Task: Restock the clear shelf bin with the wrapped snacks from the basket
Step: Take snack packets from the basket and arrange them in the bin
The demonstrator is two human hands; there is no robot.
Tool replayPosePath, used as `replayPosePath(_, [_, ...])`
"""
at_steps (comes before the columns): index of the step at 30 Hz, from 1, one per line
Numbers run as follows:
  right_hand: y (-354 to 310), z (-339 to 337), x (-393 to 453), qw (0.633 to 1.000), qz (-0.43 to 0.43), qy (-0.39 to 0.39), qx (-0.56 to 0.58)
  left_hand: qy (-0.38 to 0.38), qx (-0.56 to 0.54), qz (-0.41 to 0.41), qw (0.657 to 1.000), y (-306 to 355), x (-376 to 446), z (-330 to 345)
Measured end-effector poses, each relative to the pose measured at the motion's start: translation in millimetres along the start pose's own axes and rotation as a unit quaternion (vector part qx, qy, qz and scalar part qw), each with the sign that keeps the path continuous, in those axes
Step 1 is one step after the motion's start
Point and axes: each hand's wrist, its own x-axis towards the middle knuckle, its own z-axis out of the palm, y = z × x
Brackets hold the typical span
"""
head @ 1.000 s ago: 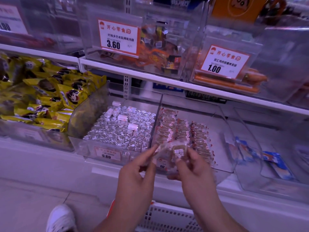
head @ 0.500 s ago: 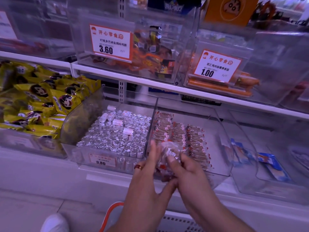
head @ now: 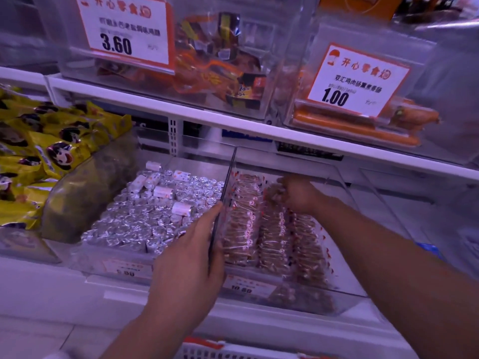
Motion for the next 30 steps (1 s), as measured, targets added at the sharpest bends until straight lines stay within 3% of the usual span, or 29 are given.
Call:
replayPosePath(7, [6, 23, -1, 0.987, -0.006, 0.152, -0.057, -0.004, -0.034, -0.007, 0.999, 2, -1, -2])
replayPosePath(15, [6, 28, 1, 0.978, -0.014, 0.199, -0.058, -0.009, -0.005, -0.009, 1.0, 2, -4, -2])
replayPosePath(18, [5, 30, -1, 0.968, -0.053, 0.194, -0.153, -0.01, -0.005, -0.008, 1.0, 3, -3, -2])
replayPosePath(24, [3, 33, -2, 0.955, -0.062, 0.181, -0.225, -0.025, -0.018, -0.017, 0.999, 1, -4, -3])
replayPosePath(30, [0, 31, -9, 0.969, 0.009, 0.202, -0.139, -0.016, -0.033, -0.024, 0.999, 1, -4, -3])
